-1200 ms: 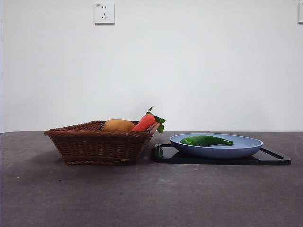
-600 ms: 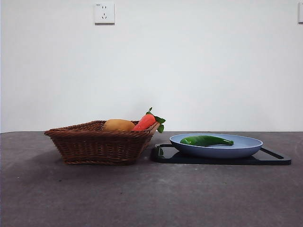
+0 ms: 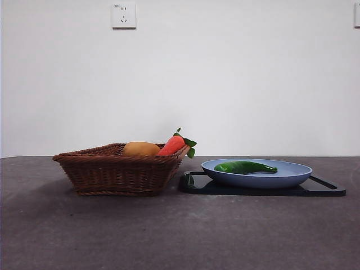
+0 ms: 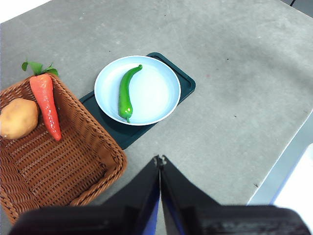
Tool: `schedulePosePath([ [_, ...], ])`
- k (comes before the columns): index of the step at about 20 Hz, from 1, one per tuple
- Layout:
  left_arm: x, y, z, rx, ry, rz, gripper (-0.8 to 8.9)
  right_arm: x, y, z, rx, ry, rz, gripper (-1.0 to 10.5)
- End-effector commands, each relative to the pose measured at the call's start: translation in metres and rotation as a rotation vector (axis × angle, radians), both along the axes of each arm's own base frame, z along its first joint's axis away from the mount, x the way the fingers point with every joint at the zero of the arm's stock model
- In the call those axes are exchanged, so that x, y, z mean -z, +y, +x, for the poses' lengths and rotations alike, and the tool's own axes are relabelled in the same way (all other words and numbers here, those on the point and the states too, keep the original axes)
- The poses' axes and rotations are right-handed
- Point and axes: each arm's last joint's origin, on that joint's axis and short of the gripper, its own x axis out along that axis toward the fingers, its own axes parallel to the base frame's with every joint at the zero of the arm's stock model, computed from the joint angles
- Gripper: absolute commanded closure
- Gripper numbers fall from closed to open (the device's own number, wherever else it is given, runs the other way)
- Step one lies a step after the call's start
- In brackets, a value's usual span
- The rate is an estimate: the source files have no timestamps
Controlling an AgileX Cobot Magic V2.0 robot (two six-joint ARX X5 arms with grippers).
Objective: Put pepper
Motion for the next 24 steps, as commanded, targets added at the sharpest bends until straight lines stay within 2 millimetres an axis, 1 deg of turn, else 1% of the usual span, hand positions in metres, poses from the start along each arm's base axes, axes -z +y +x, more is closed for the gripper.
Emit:
schedulePosePath([
  [1, -0.005, -0.001, 0.004, -0.003, -0.061, 0.013, 8.07, -0.003, 0.0, -0.001, 0.0, 0.002, 0.0, 9.4],
  [2, -0.007, 0.002, 0.009, -0.047, -0.097, 0.014, 8.07, -0.003, 0.0, -0.001, 0.0, 0.002, 0.001, 9.4],
  [4, -0.018, 0.013, 0.019, -0.106, -0.213, -0.024, 8.07, -0.003, 0.0, -0.001, 0.0, 0.002, 0.001, 9.4],
  [6, -0.032, 0.032, 0.023, -0.164, -0.327, -0.075, 8.07, -0.003, 0.0, -0.001, 0.0, 0.002, 0.001, 9.4],
  [8, -0.043, 0.056, 0.017, -0.227, -0.422, -0.147, 8.07, -0.003, 0.0, -0.001, 0.0, 0.002, 0.0, 9.4],
  [9, -0.044, 0.069, 0.013, -0.251, -0.468, -0.182, 8.07, -0.003, 0.0, -0.001, 0.0, 0.002, 0.0, 9.4],
  [11, -0.037, 0.094, 0.001, -0.311, -0.561, -0.233, 8.07, -0.003, 0.0, -0.001, 0.0, 0.002, 0.0, 9.4],
  [12, -0.029, 0.105, -0.005, -0.359, -0.604, -0.242, 8.07, -0.003, 0.0, -0.001, 0.0, 0.002, 0.0, 9.4],
  [14, -0.006, 0.125, -0.019, -0.453, -0.676, -0.244, 8.07, -0.003, 0.0, -0.001, 0.0, 0.002, 0.0, 9.4],
  [17, 0.038, 0.143, -0.038, -0.562, -0.75, -0.234, 8.07, -0.003, 0.0, -0.001, 0.0, 0.002, 0.0, 9.4],
  [21, 0.103, 0.154, -0.056, -0.633, -0.796, -0.225, 8.07, -0.003, 0.0, -0.001, 0.0, 0.002, 0.0, 9.4],
  [24, 0.15, 0.156, -0.06, -0.656, -0.759, -0.209, 8.07, -0.003, 0.0, -0.001, 0.0, 0.002, 0.0, 9.4],
])
